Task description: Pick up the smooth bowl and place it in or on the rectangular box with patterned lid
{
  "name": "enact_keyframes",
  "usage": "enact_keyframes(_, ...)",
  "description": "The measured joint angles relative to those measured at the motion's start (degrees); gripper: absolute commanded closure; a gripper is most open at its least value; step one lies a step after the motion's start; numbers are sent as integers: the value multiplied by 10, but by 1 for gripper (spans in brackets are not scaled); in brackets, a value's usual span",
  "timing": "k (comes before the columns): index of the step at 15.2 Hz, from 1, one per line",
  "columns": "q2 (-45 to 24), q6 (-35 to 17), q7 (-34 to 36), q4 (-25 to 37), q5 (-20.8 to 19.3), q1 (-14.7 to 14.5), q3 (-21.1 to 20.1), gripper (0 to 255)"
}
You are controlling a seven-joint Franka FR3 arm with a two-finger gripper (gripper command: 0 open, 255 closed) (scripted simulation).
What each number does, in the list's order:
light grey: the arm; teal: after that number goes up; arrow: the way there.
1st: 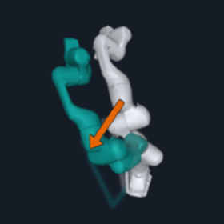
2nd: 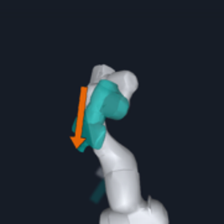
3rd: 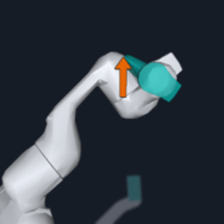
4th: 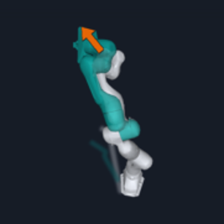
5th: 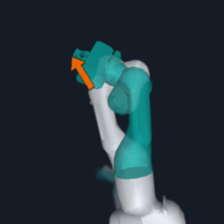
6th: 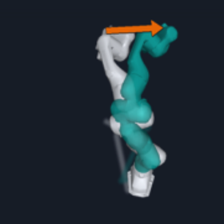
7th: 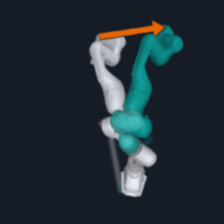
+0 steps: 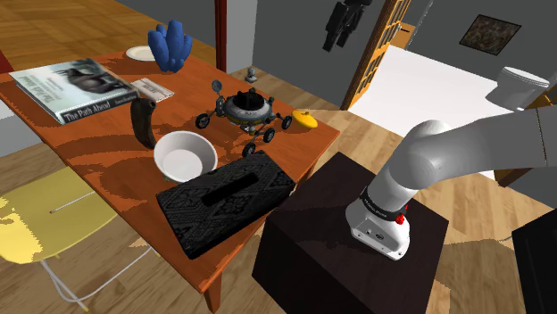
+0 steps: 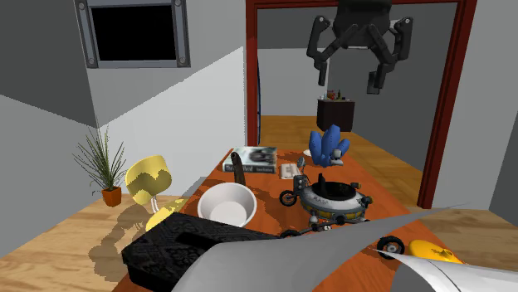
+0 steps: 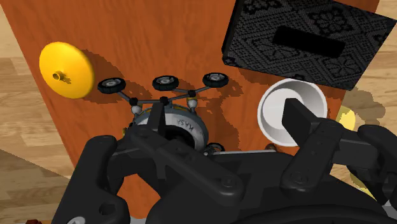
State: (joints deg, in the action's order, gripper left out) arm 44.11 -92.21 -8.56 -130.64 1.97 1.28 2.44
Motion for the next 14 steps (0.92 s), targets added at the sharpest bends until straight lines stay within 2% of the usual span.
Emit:
enact_keyframes(4,-8,-27,17,-19,11,-7,-18,0)
enact_keyframes(14,-113,-175,92,-57,50,-40,-104,0)
